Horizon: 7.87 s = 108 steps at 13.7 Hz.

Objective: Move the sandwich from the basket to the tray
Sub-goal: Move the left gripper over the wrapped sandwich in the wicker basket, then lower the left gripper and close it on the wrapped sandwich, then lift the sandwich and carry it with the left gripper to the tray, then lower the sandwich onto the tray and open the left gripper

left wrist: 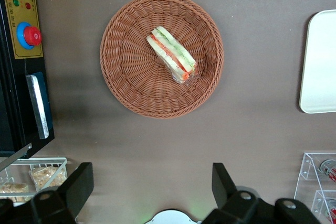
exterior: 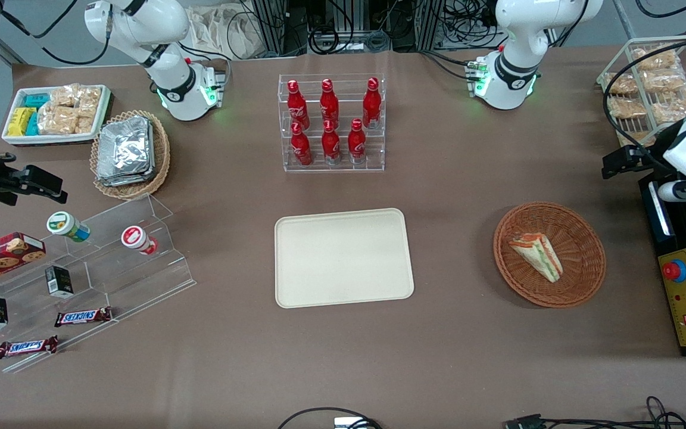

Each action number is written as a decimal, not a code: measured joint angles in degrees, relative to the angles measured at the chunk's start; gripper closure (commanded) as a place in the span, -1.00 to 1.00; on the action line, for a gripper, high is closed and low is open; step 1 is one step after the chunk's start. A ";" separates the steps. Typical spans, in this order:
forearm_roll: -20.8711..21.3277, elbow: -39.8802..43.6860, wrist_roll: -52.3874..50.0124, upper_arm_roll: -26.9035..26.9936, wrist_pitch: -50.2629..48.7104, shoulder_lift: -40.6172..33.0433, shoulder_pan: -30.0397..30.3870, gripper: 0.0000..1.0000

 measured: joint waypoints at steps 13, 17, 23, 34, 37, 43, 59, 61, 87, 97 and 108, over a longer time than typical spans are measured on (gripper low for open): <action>-0.18 -0.02 -4.79 0.00 0.36 1.24 0.21 -1.00; -2.86 -0.07 -17.52 -0.14 2.35 4.98 0.20 -0.89; -6.80 -0.23 -32.93 -0.10 7.60 14.11 0.36 -0.90; -9.97 -0.34 -37.15 -0.14 19.40 30.33 3.39 -0.93; -10.08 -0.33 -37.18 -0.15 20.83 32.44 3.39 -0.94; -11.09 -0.34 -37.23 -0.39 22.42 35.38 3.27 -0.98; -11.19 -1.39 -37.17 -1.10 22.86 34.96 2.64 0.43; -11.15 -1.29 -36.56 -1.28 20.05 32.51 2.50 0.42; -15.33 13.19 -30.07 -2.71 23.03 43.75 -29.55 0.39; -15.37 14.11 -29.98 -2.76 26.50 47.47 -31.07 -1.00; -14.75 18.53 -29.85 -0.82 10.92 30.66 -22.88 -1.00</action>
